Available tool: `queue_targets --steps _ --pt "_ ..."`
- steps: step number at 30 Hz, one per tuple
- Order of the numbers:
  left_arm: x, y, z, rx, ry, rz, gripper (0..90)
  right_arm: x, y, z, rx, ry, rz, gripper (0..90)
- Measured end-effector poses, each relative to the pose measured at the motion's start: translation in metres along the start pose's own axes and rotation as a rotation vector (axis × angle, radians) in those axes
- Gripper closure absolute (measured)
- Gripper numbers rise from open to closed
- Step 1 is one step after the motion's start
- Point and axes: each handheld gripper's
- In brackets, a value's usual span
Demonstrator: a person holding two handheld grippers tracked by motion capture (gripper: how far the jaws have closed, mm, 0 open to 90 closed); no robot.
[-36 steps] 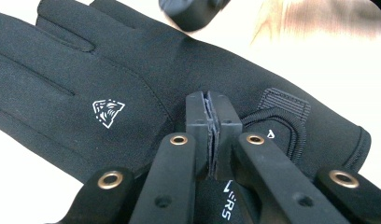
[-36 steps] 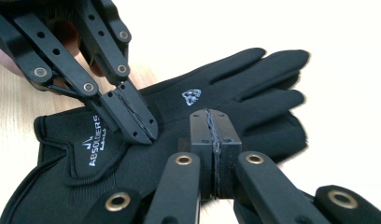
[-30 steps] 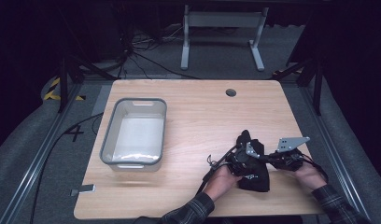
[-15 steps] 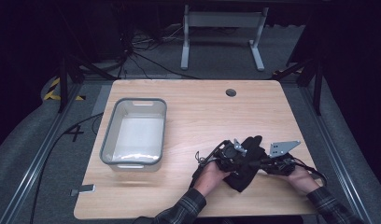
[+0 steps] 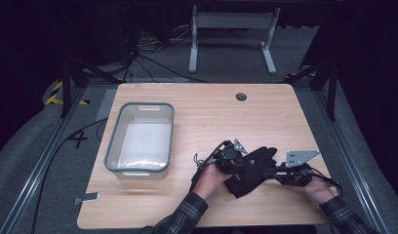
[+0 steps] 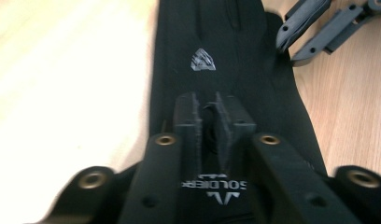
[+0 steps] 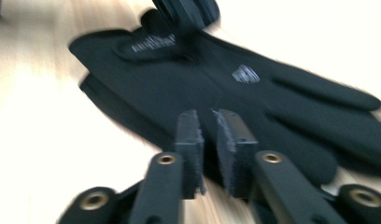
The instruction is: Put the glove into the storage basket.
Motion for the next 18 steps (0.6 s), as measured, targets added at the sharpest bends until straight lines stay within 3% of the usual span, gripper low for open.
queue_targets --steps 4,5,6,8,13,18 --pt "0.008 0.004 -0.002 -0.009 -0.006 0.008 59.5 0.0 -0.015 -0.013 0.03 -0.064 0.022 56.0" --pt "0.008 0.004 -0.002 -0.009 -0.006 0.008 53.9 0.0 -0.015 -0.013 0.03 -0.064 0.022 56.0" --pt "0.012 0.005 0.001 -0.008 -0.034 -0.005 53.9 -0.001 -0.02 -0.016 0.044 -0.086 0.035 50.5" --pt "0.015 0.006 0.007 0.005 -0.05 -0.012 41.2 -0.004 -0.031 -0.022 0.056 -0.106 0.076 41.1" --pt "0.013 0.009 0.021 0.036 -0.08 0.007 24.9 -0.009 -0.045 -0.024 0.083 -0.133 0.101 30.5" --pt "0.009 0.013 0.032 0.041 -0.09 0.02 16.0 -0.012 -0.049 -0.025 0.085 -0.162 0.101 25.7"
Point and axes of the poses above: each handheld gripper's, and its own axes: z roughly forward along the jaws, y roughly out of its top, x roughly to its left, and after that the axes turned 6 degrees about -z, right-handed
